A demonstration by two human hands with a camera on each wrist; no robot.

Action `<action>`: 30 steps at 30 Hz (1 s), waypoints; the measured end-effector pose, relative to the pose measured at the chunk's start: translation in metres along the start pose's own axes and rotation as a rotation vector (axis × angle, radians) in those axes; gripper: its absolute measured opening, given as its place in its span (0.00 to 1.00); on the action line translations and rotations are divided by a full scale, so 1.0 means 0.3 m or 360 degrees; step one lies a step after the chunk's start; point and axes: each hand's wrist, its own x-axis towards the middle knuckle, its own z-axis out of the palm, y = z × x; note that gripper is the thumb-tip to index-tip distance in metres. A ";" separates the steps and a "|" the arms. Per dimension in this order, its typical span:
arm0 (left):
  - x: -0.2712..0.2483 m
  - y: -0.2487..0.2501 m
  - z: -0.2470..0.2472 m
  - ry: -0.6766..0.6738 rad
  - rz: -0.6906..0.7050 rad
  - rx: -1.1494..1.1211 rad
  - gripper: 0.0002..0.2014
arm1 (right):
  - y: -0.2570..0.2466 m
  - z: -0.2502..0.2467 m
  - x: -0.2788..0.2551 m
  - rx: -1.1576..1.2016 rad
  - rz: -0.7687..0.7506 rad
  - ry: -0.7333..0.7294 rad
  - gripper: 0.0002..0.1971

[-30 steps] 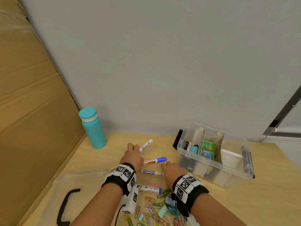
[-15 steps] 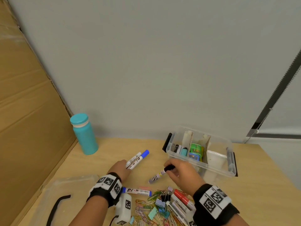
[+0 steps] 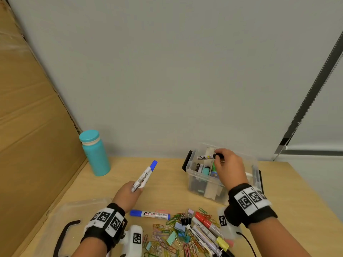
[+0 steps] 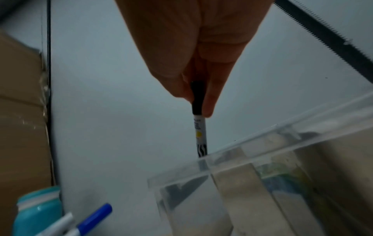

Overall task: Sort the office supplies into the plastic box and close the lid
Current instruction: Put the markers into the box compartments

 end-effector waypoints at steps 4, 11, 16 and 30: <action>-0.015 0.019 0.007 -0.0031 0.0020 -0.0034 0.05 | -0.022 0.083 0.056 -0.0437 0.0083 -0.0347 0.10; -0.054 0.037 0.055 -0.0087 0.0110 -0.0039 0.10 | -0.041 0.193 0.095 -0.0632 0.0198 -0.0840 0.14; -0.076 0.060 0.061 -0.0062 0.0218 -0.0161 0.03 | -0.045 0.140 0.062 -0.0236 0.0090 -0.0718 0.22; -0.130 0.253 0.066 -0.0072 0.0703 -0.0208 0.09 | -0.131 -0.037 0.002 0.1013 0.0164 -0.0940 0.08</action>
